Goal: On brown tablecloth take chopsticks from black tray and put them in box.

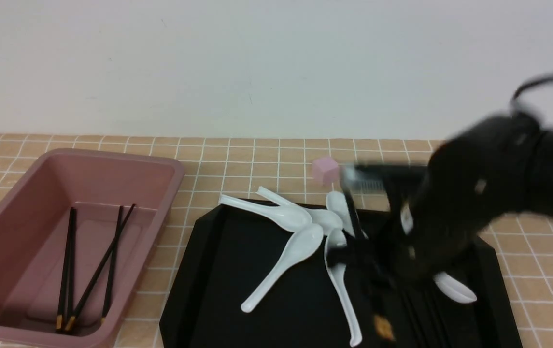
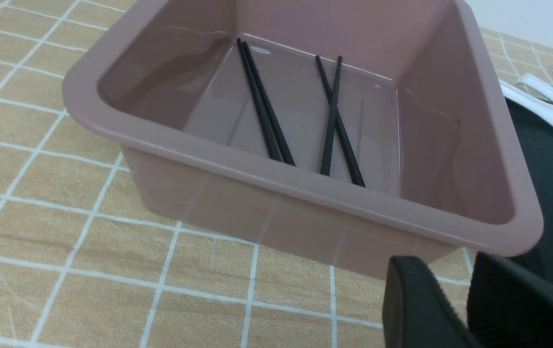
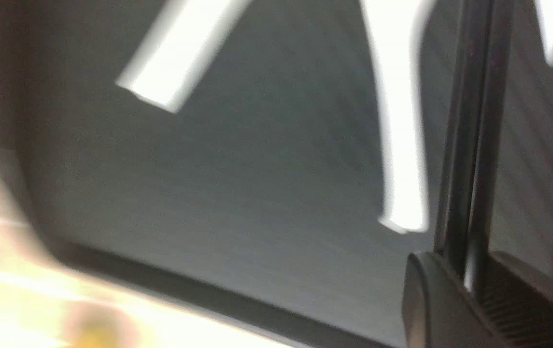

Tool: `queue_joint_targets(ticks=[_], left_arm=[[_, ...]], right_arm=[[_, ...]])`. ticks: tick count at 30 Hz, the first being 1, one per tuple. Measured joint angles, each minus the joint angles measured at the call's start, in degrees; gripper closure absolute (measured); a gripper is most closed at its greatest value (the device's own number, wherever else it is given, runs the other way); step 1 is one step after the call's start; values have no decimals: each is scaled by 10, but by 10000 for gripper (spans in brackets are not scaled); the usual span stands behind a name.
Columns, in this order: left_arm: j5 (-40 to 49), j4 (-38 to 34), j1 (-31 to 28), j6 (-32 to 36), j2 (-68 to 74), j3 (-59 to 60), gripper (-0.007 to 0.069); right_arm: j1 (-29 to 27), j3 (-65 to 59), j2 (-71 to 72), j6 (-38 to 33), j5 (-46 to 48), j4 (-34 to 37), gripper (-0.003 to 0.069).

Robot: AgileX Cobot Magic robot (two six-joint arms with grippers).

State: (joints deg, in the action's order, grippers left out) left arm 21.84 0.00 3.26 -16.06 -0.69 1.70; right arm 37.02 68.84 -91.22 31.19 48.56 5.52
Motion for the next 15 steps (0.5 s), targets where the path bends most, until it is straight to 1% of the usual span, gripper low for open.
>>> queue_joint_targets(ticks=[2,5,6,12,13,14,15], left_arm=[[0,0,0,0,0,0,428],[0,0,0,0,0,0,426],[0,0,0,0,0,0,425],[0,0,0,0,0,0,421],[0,0,0,0,0,0,420],[0,0,0,0,0,0,419],[0,0,0,0,0,0,418]], right_arm=[[6,27,3,-22,-13,21,529],[40,91,-12,-90,-85,99,529],[50,107,-20,-102,-99,114,529],[126,214,-127,-223,-246,252,529],[126,217,-131,-227,-246,256,529],[147,240,-165,-257,-291,292,529],[153,247,-178,-263,-308,302,529]])
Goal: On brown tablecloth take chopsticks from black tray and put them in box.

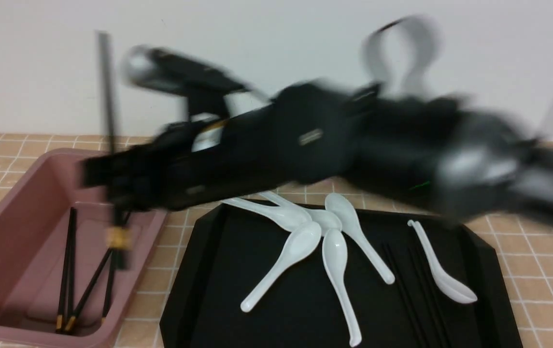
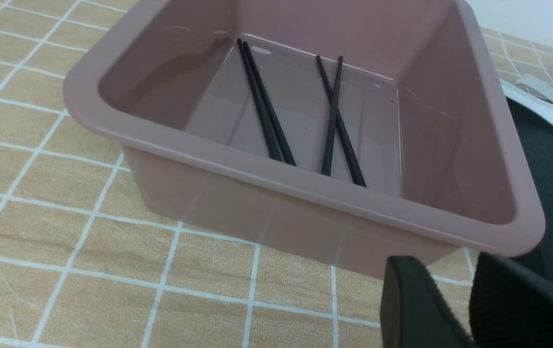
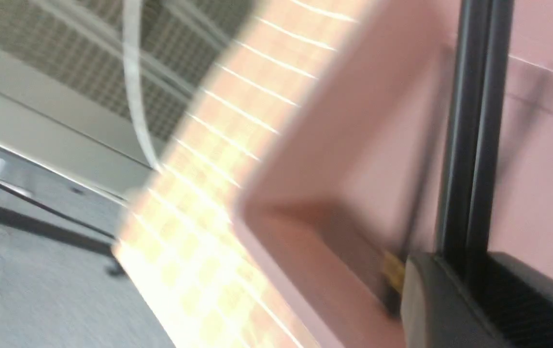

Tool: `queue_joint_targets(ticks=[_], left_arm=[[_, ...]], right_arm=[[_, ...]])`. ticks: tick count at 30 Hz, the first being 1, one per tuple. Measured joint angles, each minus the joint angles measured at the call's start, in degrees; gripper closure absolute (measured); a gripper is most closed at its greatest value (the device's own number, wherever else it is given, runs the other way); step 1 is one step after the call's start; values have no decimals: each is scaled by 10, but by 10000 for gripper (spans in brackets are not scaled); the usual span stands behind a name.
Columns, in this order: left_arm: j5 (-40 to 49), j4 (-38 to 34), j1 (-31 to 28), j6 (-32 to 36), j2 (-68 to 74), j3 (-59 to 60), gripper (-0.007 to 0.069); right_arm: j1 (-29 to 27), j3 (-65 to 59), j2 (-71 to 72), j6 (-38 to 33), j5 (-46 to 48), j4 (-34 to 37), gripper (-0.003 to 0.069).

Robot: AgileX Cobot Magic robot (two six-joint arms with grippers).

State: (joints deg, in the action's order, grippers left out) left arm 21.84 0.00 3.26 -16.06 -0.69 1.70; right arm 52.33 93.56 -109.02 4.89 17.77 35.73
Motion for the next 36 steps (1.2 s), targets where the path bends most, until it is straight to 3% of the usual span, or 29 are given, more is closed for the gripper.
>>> queue_joint_targets(ticks=[6,9,17,23,26,31,32,33,36], left_arm=[[0,0,0,0,0,0,411],[0,0,0,0,0,0,409],[0,0,0,0,0,0,406],[0,0,0,0,0,0,400],[0,0,0,0,0,0,395],[0,0,0,0,0,0,388],[0,0,0,0,0,0,388],[0,0,0,0,0,0,388],[0,0,0,0,0,0,388]], right_arm=[[51,41,-112,-39,-158,59,529],[59,41,-146,-40,-183,65,525],[57,42,-164,-64,-169,62,365],[29,44,-125,-105,-35,49,354],[1,44,-80,-115,67,26,426],[-56,46,30,-118,267,-55,612],[-56,46,34,-118,267,-59,618],[-70,46,63,-119,314,-85,655],[-99,46,138,-117,408,-141,671]])
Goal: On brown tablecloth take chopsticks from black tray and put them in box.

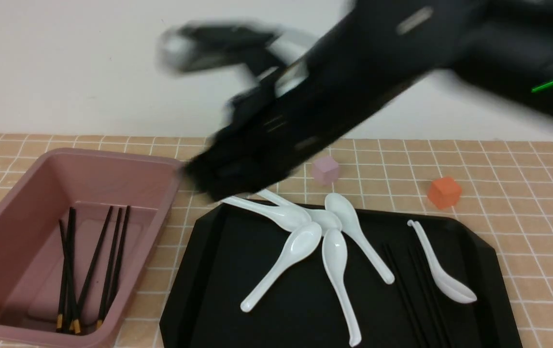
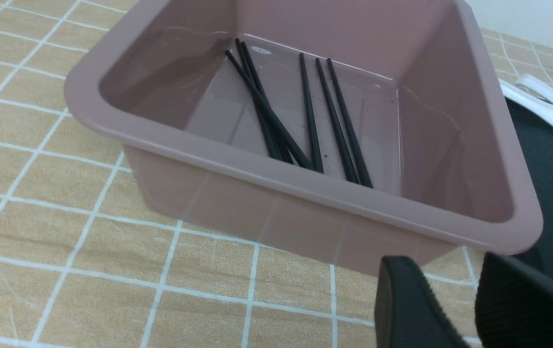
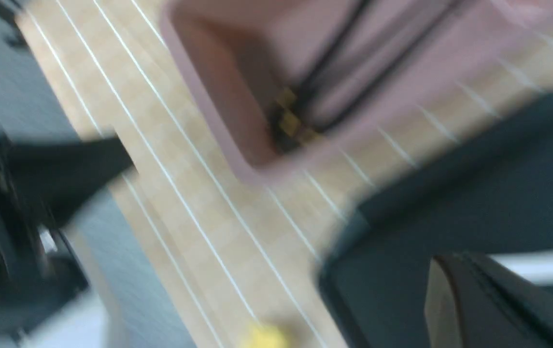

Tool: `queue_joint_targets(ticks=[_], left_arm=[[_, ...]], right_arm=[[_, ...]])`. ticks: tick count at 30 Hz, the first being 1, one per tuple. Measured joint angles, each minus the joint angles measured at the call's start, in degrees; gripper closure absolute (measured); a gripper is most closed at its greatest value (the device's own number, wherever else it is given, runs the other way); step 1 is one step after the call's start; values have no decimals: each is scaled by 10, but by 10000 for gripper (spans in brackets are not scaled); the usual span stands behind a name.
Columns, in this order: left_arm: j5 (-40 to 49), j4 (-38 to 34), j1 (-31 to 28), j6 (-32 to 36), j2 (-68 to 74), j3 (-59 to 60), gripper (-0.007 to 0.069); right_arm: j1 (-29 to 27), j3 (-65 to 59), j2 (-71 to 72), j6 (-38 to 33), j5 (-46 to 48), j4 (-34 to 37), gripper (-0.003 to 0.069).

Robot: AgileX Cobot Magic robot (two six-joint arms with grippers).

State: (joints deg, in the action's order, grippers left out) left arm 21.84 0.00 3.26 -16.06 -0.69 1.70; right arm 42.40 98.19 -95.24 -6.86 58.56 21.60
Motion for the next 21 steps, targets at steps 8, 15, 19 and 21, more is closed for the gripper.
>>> queue_joint_targets(ticks=[8,15,19,21], left_arm=[[0,0,0,0,0,0,386],[0,0,0,0,0,0,386],[0,0,0,0,0,0,386],[0,0,0,0,0,0,386]], right_arm=[[-31,-3,159,63,132,-158,667],[-31,-106,323,110,135,-232,664],[-31,-220,415,115,103,-249,661],[-31,-308,478,117,33,-253,659]])
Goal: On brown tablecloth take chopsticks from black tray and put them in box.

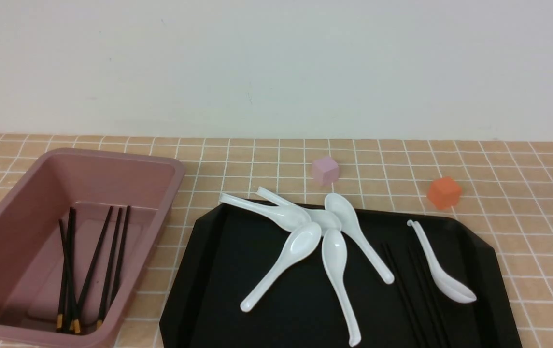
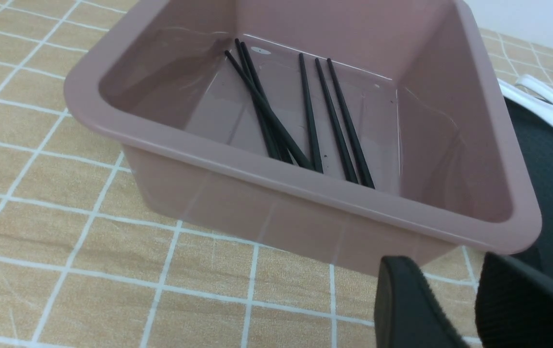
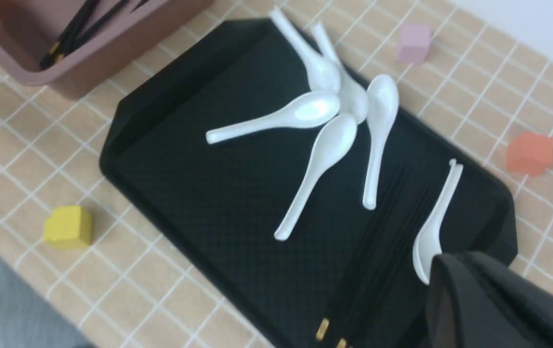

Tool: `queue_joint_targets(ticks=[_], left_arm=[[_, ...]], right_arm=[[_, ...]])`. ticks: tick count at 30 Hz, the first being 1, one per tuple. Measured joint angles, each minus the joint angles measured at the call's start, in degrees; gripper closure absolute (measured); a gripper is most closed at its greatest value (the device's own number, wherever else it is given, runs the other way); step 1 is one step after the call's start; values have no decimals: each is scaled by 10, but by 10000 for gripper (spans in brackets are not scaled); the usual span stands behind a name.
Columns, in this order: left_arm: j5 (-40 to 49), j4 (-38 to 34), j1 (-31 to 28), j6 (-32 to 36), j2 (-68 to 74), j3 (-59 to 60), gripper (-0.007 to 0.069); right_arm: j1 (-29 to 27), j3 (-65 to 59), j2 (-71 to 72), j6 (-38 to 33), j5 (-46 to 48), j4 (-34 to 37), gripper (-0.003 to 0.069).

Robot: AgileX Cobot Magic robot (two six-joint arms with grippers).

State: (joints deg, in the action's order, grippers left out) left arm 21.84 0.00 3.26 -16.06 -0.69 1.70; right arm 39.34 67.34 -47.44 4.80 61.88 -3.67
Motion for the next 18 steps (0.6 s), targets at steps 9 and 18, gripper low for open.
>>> queue_joint_targets(ticks=[9,18], left_arm=[[0,0,0,0,0,0,386],[0,0,0,0,0,0,386]], right_arm=[[0,-342,173,2,-312,-3,657],[0,-490,194,2,-479,-5,652]])
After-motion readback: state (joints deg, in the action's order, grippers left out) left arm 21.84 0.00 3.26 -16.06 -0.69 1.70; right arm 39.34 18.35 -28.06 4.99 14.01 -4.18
